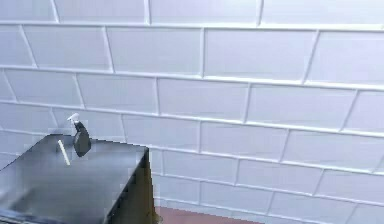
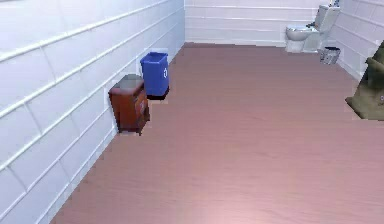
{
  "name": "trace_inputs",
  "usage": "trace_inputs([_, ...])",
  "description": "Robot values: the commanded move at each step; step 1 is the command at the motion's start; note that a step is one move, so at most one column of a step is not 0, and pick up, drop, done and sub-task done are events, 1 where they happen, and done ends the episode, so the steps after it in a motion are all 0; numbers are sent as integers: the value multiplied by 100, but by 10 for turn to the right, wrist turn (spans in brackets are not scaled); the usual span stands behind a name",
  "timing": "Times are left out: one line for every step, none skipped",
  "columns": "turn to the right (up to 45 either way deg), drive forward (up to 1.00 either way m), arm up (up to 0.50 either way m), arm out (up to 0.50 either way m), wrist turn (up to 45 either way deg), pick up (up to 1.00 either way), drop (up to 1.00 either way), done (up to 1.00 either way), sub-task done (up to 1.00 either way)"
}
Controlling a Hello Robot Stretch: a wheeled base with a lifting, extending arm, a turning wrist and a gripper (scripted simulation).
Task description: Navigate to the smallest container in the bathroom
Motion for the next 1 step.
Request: trace_inputs([30, 0, 0, 0, 0, 0, 0, 0, 0])
